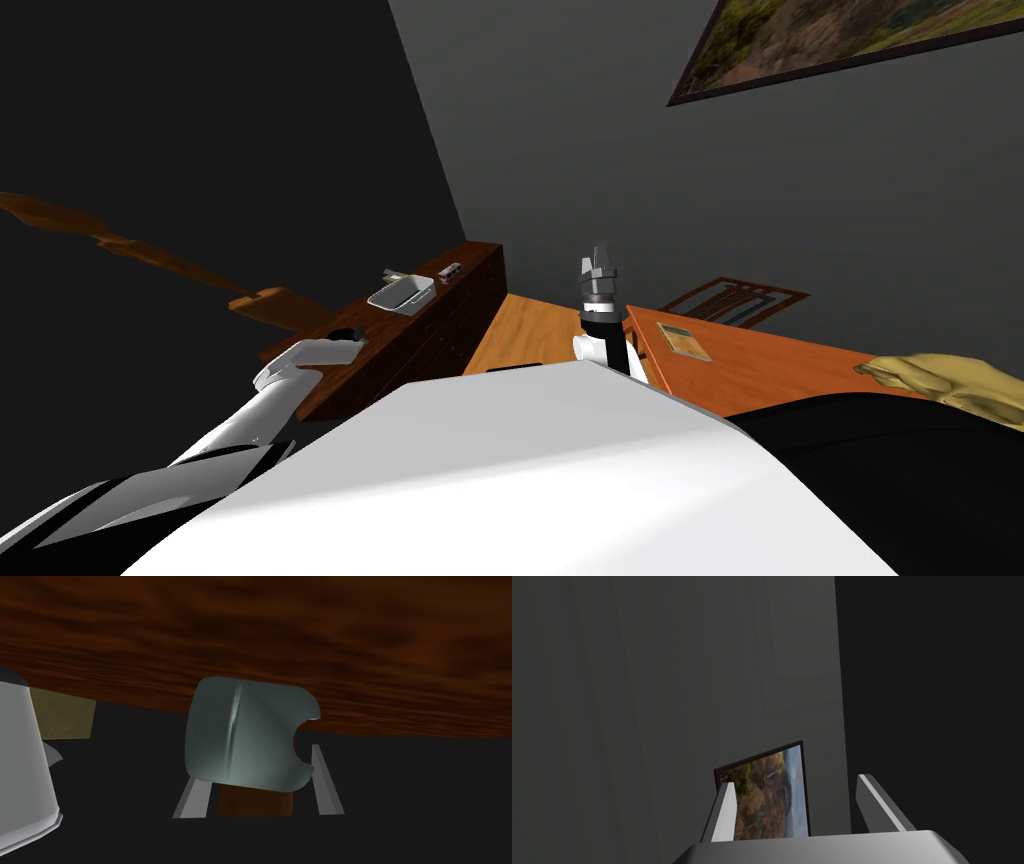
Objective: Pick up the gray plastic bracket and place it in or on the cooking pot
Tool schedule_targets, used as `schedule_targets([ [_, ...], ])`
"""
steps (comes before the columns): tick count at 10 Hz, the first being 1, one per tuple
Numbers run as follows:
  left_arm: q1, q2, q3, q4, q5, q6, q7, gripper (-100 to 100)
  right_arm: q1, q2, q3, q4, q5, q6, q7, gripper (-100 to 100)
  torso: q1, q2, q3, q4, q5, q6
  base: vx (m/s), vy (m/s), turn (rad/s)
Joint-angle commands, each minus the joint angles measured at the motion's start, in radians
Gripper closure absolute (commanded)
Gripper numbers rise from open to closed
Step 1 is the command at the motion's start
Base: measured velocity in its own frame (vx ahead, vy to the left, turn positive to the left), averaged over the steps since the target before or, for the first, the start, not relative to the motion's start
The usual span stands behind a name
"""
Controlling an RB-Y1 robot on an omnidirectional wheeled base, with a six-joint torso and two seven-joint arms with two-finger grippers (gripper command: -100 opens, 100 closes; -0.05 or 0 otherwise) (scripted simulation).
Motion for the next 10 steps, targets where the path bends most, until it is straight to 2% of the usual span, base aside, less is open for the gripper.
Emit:
schedule_targets([
  [1,0.000,0.000,0.000,0.000,0.000,0.000,0.000,100,0.000,0.000,0.000,0.000,0.000,0.000,0.000,0,0.000,0.000,0.000,0.000,0.000,0.000,0.000,0.000,0.000],
  [3,0.000,0.000,0.000,0.000,0.000,0.000,0.000,100,0.000,0.000,0.000,0.000,0.000,0.000,0.000,0,0.000,0.001,0.000,0.000,0.000,0.000,0.000,0.000,0.000],
  [4,0.000,0.000,0.000,0.000,0.000,0.000,0.000,0,0.000,0.000,0.000,0.000,0.000,0.000,0.000,0,0.000,0.001,0.000,0.000,0.000,0.000,0.000,0.000,0.000],
  [5,0.000,0.000,0.000,0.000,0.000,0.000,0.000,100,0.000,0.000,0.000,0.000,0.000,0.000,0.000,0,0.000,0.001,0.000,0.000,0.000,0.000,0.000,0.000,0.000],
  [6,0.000,0.000,0.000,0.000,0.000,0.000,0.000,0,0.000,0.000,0.000,0.000,0.000,0.000,0.000,0,0.000,0.001,0.000,0.000,0.000,0.000,0.000,0.000,0.000],
  [7,0.000,0.035,0.025,-0.037,0.016,0.021,-0.019,100,0.000,0.000,0.000,0.000,0.000,0.000,0.000,0,0.000,0.001,0.001,0.000,0.000,0.000,-0.051,-0.031,-0.089],
  [10,0.000,0.064,0.046,-0.069,0.029,0.035,-0.036,100,0.000,0.000,0.000,0.000,0.000,0.000,0.000,0,-0.004,0.006,0.004,0.002,-0.002,0.000,-0.064,-0.030,-0.060],
])
